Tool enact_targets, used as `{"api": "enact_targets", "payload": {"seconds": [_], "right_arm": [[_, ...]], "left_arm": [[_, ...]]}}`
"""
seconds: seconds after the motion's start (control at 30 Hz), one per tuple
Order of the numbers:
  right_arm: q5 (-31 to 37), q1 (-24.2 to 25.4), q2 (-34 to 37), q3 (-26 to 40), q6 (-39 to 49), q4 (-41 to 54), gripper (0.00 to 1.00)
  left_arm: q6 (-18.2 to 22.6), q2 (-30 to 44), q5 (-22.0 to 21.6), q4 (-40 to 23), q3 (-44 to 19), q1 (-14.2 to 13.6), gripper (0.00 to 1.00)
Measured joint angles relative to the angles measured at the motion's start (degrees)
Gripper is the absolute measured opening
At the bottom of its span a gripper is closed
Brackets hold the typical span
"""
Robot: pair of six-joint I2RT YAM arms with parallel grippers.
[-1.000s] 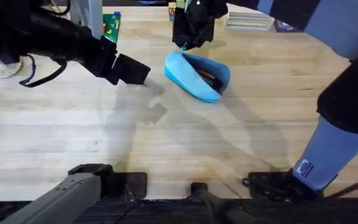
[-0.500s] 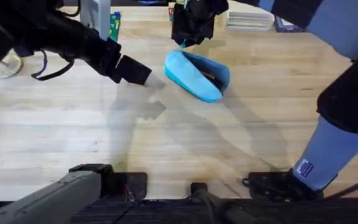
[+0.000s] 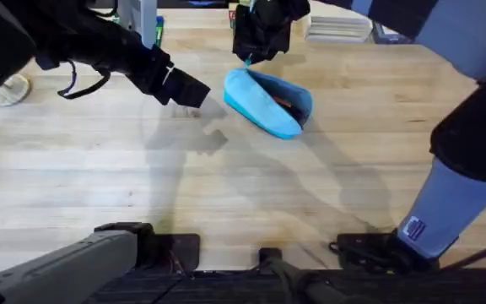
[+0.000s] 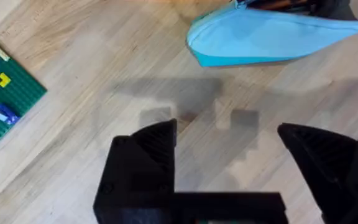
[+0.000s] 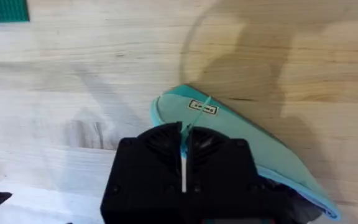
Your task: Unzip the bag, pick up the pens from the table one at a time and place them inside, then zip the bag closed.
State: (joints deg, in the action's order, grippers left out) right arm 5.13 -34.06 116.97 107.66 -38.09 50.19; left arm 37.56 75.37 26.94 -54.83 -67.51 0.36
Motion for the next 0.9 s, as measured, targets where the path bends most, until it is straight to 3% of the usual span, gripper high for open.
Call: {"api": "enact_targets", "payload": {"seconds": [0.3,0.47,0.8,0.9], "right_arm": [[0.00,0.00,0.00,0.00,0.00,0.00,0.033],[0.00,0.00,0.00,0.04,0.02,0.00,0.032],[0.00,0.00,0.00,0.09,0.02,0.00,0.033],[0.00,0.00,0.00,0.09,0.02,0.00,0.032]], "left_arm": [[0.59,0.00,0.28,-0.91,0.00,0.00,0.995],[5.28,0.00,1.66,-0.91,0.00,0.56,0.993],[19.20,0.00,17.83,-1.51,0.00,9.00,0.993],[22.60,-0.02,20.92,-1.51,0.00,9.70,0.991]]}}
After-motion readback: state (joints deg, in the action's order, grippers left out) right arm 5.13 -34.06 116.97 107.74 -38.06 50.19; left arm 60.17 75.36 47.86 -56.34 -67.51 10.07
